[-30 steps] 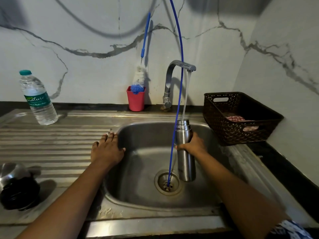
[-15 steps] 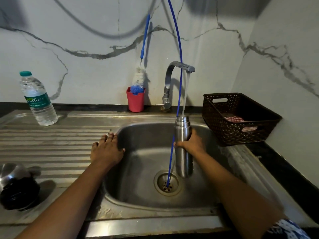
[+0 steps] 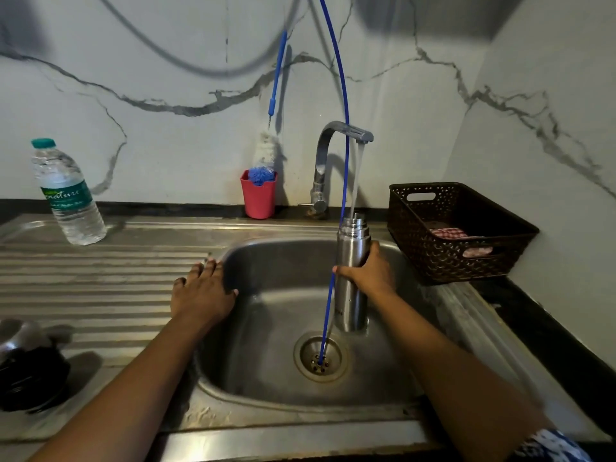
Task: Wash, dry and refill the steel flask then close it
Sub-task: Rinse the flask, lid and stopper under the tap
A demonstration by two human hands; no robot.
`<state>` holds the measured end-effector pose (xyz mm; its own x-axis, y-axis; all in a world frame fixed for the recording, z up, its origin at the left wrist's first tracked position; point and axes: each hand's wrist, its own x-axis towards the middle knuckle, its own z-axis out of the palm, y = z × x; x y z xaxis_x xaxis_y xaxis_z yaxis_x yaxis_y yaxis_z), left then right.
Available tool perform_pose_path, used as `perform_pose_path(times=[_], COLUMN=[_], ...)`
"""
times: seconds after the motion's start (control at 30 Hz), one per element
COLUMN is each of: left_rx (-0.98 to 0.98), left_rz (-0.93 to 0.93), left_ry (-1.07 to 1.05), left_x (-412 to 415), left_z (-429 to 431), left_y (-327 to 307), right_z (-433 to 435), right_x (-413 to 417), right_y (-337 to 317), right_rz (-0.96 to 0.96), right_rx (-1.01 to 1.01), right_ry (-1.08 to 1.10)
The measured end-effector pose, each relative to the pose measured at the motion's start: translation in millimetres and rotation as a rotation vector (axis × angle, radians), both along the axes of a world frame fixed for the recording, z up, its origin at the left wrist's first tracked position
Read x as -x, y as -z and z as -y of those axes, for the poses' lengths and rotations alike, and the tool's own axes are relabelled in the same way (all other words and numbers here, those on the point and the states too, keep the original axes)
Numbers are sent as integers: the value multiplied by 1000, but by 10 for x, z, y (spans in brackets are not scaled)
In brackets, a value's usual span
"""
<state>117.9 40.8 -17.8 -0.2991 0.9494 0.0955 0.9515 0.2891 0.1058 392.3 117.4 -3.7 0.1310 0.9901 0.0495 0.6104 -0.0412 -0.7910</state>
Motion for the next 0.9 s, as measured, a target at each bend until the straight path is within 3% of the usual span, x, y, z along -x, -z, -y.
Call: perform_pose_path(times=[0.1,0.23,0.4,0.53,0.6,0.7,0.9], left_rx=[-6,-7,-5,-4,4,4,6], left_rz=[3,2,13,8,11,16,32], left_ry=[-5,-9,-15,-11,-9,-14,-7], left_x=[8,2,5,-9,-14,-19,-23], left_z=[-2,-19,-18,-16,-10,-2,10], left_y=[3,13,0,-5,-16,-29,-43], right_z=[54,-17,51,17,35,132,354], right_x=[-18,-51,-30,-28,-13,-48,137], right_y=[88,-52,59,-152,-172,-187,-343], right_rz=[76,8,54,-60,-46,210,1000], right_rx=[120,-34,122,-60,-27,38,-39], right_ry=[-33,18,-35,-11,-42,-126,-315])
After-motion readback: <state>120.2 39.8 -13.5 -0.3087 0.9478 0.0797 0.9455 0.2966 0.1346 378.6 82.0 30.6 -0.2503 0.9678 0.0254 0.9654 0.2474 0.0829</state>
